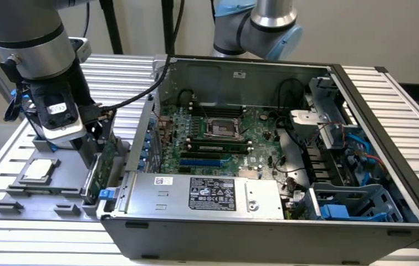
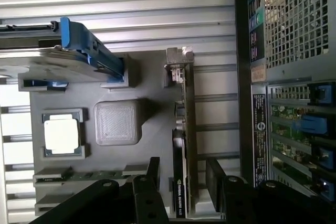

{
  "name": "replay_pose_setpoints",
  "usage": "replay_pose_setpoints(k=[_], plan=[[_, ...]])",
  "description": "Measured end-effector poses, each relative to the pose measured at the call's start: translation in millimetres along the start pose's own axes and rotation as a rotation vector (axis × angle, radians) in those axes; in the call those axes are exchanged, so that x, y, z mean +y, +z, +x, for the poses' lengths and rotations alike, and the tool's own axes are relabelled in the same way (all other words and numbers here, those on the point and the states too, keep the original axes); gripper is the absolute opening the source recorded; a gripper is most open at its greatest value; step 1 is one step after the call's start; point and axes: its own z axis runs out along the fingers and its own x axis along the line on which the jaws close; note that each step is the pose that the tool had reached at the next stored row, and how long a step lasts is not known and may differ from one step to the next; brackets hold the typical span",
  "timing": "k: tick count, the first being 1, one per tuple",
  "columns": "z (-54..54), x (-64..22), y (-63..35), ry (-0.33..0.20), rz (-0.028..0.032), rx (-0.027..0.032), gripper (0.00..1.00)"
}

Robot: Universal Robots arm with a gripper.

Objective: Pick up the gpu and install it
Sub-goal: 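Pick up the gpu and move the gpu toward the slot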

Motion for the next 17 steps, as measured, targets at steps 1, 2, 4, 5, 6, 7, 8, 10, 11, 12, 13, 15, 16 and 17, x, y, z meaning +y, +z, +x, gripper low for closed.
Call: replay_pose_setpoints(k=[1,2,4,5,6,7,8,10,11,12,13,15,16,17], plan=[[0.0,-0.1,1.8,0.000,0.0001,-0.0002,0.48],[0.0,-0.2,3.6,0.000,0.0000,-0.0006,0.48],[0.0,-0.5,7.2,0.001,-0.0001,-0.0017,0.48],[0.1,-0.7,9.1,0.001,-0.0002,-0.0025,0.48],[0.1,-0.9,10.9,0.002,-0.0002,-0.0033,0.48],[0.1,-1.1,12.7,0.003,-0.0003,-0.0042,0.48],[0.2,-1.3,14.5,0.003,-0.0003,-0.0050,0.48],[0.1,-1.7,18.1,0.004,-0.0004,-0.0069,0.48],[0.1,-1.9,19.9,0.005,-0.0005,-0.0080,0.48],[0.1,-2.1,21.7,0.006,-0.0005,-0.0091,0.48],[0.1,-2.2,23.4,0.006,-0.0005,-0.0101,0.48],[0.1,-2.4,27.3,0.008,-0.0006,-0.0124,0.48],[0.2,-2.5,29.0,0.008,-0.0005,-0.0132,0.48],[0.7,-2.6,30.7,0.009,-0.0003,-0.0145,0.48]])
